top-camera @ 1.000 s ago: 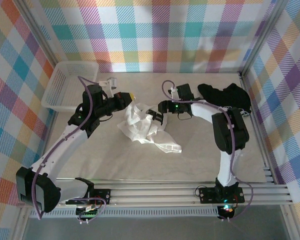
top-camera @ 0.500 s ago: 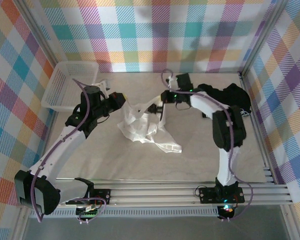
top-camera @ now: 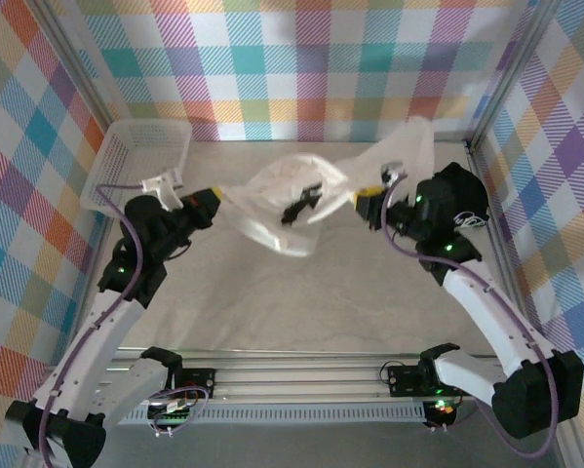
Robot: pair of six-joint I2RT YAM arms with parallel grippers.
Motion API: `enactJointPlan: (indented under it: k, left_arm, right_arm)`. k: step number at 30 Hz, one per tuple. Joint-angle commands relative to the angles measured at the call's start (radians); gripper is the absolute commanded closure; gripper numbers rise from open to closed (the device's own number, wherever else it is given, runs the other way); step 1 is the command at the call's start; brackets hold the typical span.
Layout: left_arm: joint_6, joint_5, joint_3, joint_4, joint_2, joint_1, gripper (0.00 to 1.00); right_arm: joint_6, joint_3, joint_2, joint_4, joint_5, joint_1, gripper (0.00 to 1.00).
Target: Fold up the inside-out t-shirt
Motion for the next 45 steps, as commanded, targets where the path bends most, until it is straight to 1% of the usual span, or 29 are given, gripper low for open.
enactJointPlan:
  k: [1, 3, 6, 8, 10, 12, 15, 20, 22, 23, 25, 26, 27, 29, 30, 33, 34, 36, 37, 40, 43, 45]
  left_arm:
    - [0.002, 0.047, -0.147, -0.006, 0.048, 0.004, 1.0]
    - [-0.004, 0.077, -0.17, 0.02, 0.072, 0.003, 1.0]
    - [0.006, 0.094, -0.17, 0.014, 0.091, 0.001, 1.0]
    - [0.019, 0.085, -0.17, -0.005, 0.084, 0.001, 1.0]
    - [0.03, 0.07, -0.17, -0.028, 0.072, 0.001, 1.0]
    - [0.039, 0.059, -0.172, -0.046, 0.056, 0.001, 1.0]
    - [0.05, 0.044, -0.179, -0.065, 0.034, 0.002, 1.0]
    - [0.073, 0.024, -0.18, -0.106, 0.014, 0.001, 1.0]
    - [0.077, 0.024, -0.181, -0.113, 0.006, 0.001, 1.0]
    - [0.08, 0.024, -0.181, -0.115, 0.002, 0.002, 1.0]
    - [0.083, 0.02, -0.184, -0.121, -0.002, 0.002, 1.0]
    - [0.085, 0.017, -0.186, -0.124, -0.003, 0.002, 1.0]
    - [0.085, 0.013, -0.186, -0.127, -0.003, 0.003, 1.0]
    - [0.082, 0.001, -0.186, -0.132, -0.002, 0.002, 1.0]
    - [0.08, -0.007, -0.184, -0.132, -0.002, 0.003, 1.0]
    - [0.064, -0.06, -0.167, -0.125, 0.016, 0.003, 1.0]
    - [0.061, -0.07, -0.158, -0.111, 0.023, 0.003, 1.0]
    - [0.054, -0.096, -0.128, -0.09, 0.03, 0.004, 1.0]
    - [0.051, -0.107, -0.116, -0.086, 0.029, 0.004, 1.0]
    - [0.059, -0.136, -0.089, -0.061, 0.008, 0.006, 1.0]
    - [0.071, -0.123, -0.118, -0.02, 0.001, 0.006, 1.0]
    - [0.067, -0.089, -0.167, 0.033, 0.013, 0.006, 1.0]
  right_arm:
    - [0.057, -0.158, -0.033, -0.086, 0.048, 0.013, 0.69]
    - [0.059, -0.208, -0.049, -0.066, 0.06, 0.068, 0.62]
    - [0.001, -0.194, -0.006, -0.039, 0.11, 0.18, 0.56]
    - [-0.04, -0.136, 0.081, -0.038, 0.154, 0.245, 0.51]
    - [-0.079, -0.051, 0.202, -0.043, 0.19, 0.287, 0.48]
    - [-0.106, 0.03, 0.311, -0.044, 0.221, 0.304, 0.44]
    - [-0.155, 0.183, 0.515, -0.053, 0.26, 0.305, 0.37]
    - [-0.237, 0.457, 0.81, -0.122, 0.285, 0.301, 0.29]
    - [-0.237, 0.556, 0.905, -0.163, 0.285, 0.295, 0.28]
    - [-0.273, 0.602, 0.95, -0.179, 0.278, 0.292, 0.27]
    - [-0.283, 0.696, 1.02, -0.227, 0.248, 0.287, 0.28]
    - [-0.285, 0.724, 1.044, -0.249, 0.244, 0.288, 0.32]
    - [-0.287, 0.744, 1.054, -0.267, 0.238, 0.288, 0.42]
    - [-0.281, 0.724, 1.021, -0.239, 0.217, 0.285, 0.62]
    - [-0.276, 0.704, 0.989, -0.217, 0.198, 0.281, 0.69]
    - [-0.254, 0.657, 0.852, -0.16, 0.104, 0.255, 0.87]
    - [-0.211, 0.639, 0.798, -0.142, 0.078, 0.245, 0.91]
    - [-0.191, 0.578, 0.679, -0.099, 0.051, 0.23, 0.99]
    - [-0.188, 0.543, 0.626, -0.086, 0.047, 0.226, 1.0]
    - [-0.179, 0.377, 0.439, -0.06, 0.049, 0.226, 1.0]
    - [-0.131, 0.132, 0.254, -0.038, 0.041, 0.228, 0.96]
    - [-0.09, -0.029, 0.163, -0.006, 0.03, 0.235, 0.92]
